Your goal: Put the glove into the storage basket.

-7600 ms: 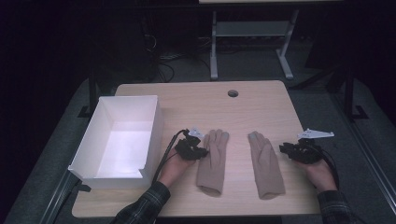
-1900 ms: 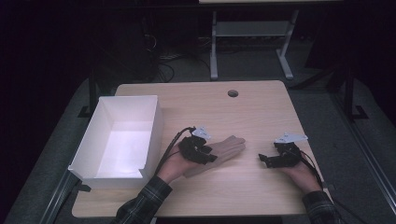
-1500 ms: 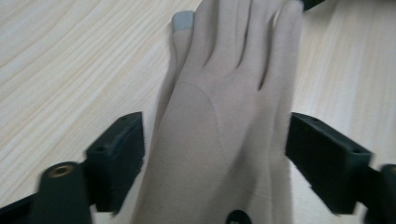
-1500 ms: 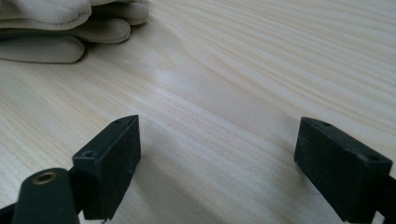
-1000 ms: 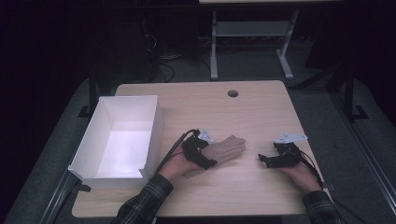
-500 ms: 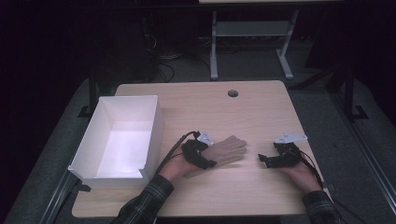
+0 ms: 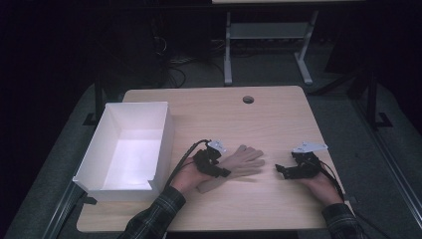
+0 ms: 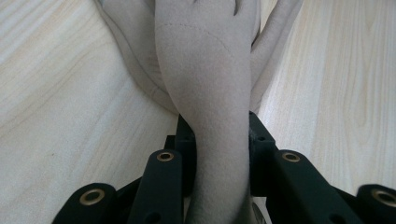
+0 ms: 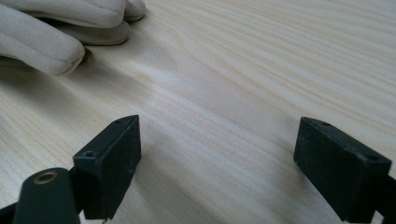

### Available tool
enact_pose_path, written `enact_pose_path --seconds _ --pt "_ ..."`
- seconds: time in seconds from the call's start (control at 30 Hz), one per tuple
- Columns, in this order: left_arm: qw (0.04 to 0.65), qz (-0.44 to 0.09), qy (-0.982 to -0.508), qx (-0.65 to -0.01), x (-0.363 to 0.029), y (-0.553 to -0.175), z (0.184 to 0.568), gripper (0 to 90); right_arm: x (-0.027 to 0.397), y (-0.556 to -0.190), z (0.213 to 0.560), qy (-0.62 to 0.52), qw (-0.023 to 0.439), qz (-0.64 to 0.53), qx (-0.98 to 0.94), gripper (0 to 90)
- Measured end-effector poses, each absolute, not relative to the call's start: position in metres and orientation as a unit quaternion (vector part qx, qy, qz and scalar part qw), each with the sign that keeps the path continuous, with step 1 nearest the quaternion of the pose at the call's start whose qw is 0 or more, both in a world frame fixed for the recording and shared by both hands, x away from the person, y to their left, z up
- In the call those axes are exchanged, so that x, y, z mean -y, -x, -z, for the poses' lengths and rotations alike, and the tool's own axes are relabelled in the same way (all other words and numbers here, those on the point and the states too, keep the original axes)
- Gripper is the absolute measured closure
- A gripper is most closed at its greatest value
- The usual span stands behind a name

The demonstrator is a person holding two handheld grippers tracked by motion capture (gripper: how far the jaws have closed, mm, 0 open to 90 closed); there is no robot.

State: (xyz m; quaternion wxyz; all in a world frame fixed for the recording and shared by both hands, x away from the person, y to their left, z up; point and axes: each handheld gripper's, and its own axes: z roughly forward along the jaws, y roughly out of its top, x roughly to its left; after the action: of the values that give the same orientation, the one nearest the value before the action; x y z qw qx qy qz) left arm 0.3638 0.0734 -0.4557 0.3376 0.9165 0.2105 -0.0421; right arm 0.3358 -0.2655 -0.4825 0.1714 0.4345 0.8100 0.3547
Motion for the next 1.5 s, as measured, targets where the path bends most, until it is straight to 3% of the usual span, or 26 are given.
enact_pose_path --seconds 0.5,1.5 --pt "0.365 0.059 -0.903 -0.219 -0.068 -0.364 0.429 72.0 0.265 -0.335 0.483 -0.436 0.171 -0.354 -0.81 14.6" --pt "0.382 0.024 -0.892 -0.241 -0.089 -0.374 0.319 71.9 0.265 -0.335 0.482 -0.439 0.168 -0.354 -0.808 14.6"
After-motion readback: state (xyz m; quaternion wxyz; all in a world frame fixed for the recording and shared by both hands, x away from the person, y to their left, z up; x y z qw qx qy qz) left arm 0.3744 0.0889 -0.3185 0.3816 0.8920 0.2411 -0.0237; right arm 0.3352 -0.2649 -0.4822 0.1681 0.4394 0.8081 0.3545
